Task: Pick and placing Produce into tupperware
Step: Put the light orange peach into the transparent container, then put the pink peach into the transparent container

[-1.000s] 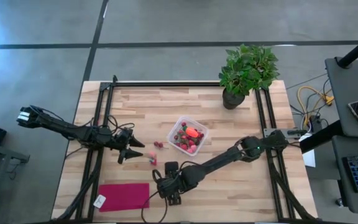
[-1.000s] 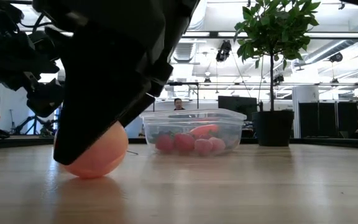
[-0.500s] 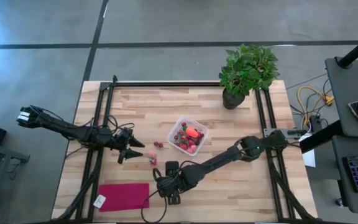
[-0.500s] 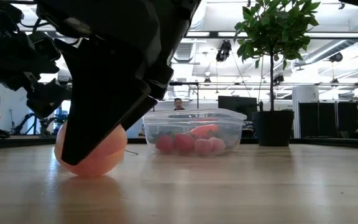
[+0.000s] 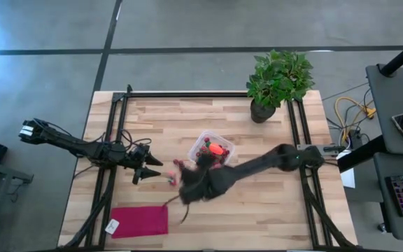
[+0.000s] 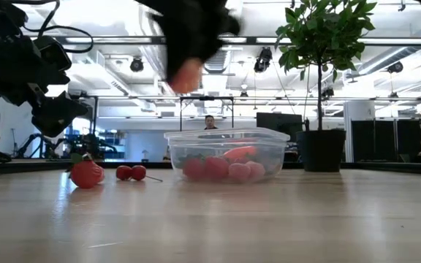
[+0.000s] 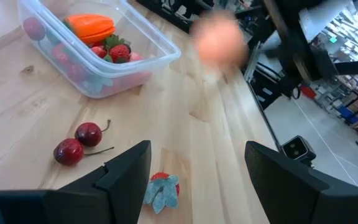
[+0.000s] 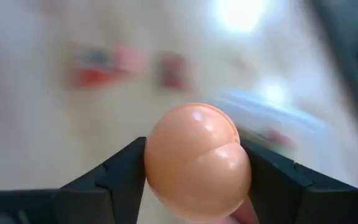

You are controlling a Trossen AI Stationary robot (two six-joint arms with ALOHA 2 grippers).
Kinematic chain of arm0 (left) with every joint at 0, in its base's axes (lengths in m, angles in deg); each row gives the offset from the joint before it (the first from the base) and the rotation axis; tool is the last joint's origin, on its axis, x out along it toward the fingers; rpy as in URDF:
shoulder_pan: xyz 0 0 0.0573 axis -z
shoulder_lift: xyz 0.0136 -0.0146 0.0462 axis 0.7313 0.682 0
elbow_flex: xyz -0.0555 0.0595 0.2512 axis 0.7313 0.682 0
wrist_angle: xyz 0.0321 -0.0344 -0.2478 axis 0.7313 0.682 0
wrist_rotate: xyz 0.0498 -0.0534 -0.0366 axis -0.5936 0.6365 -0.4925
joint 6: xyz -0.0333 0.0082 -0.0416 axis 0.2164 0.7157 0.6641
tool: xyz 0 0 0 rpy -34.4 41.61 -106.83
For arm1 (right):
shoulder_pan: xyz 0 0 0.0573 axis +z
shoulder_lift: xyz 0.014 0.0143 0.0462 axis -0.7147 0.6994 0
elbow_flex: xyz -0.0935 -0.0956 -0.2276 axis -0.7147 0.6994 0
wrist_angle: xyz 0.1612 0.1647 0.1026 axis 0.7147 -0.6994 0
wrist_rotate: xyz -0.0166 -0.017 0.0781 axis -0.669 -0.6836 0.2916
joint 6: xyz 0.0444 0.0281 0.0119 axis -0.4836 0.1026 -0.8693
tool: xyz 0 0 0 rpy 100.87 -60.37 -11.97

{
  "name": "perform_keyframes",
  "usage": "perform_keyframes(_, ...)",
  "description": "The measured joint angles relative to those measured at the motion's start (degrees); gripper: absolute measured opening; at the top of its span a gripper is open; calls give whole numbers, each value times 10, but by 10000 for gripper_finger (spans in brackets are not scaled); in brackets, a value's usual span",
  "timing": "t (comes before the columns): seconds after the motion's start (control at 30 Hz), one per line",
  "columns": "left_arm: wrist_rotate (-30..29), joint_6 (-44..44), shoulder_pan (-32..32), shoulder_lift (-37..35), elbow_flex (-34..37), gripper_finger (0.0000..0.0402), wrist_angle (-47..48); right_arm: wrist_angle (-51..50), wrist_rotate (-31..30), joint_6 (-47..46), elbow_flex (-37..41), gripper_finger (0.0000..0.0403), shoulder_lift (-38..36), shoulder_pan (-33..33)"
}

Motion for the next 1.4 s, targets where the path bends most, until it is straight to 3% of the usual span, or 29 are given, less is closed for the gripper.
perform_keyframes(0.1,0,0,0,0,0,247,0,-156,-44,-118,0,227,-24,-30)
perform_keyframes(0.2,0,0,0,0,0,247,0,-243,0,-186,26,230,-39,-74)
perform_keyframes(0.5,5,0,0,-2,0,247,-25,-89,215,-50,148,237,-47,-212)
perform_keyframes(0.63,24,0,0,-2,-3,247,-35,-98,224,-42,157,252,-49,-236)
perform_keyframes(0.77,28,2,0,0,-5,247,-36,-98,233,-36,138,277,-63,-235)
perform_keyframes(0.93,27,76,0,0,-5,247,-37,-96,236,-40,109,310,-91,-225)
perform_keyframes(1.1,26,69,0,1,-5,247,-36,-110,211,-39,89,332,-112,-209)
perform_keyframes(1.27,28,2,1,21,-6,247,-21,-121,203,-38,86,336,-146,-169)
perform_keyframes(1.4,29,-114,1,49,-17,247,-21,-150,144,-16,87,336,-159,-122)
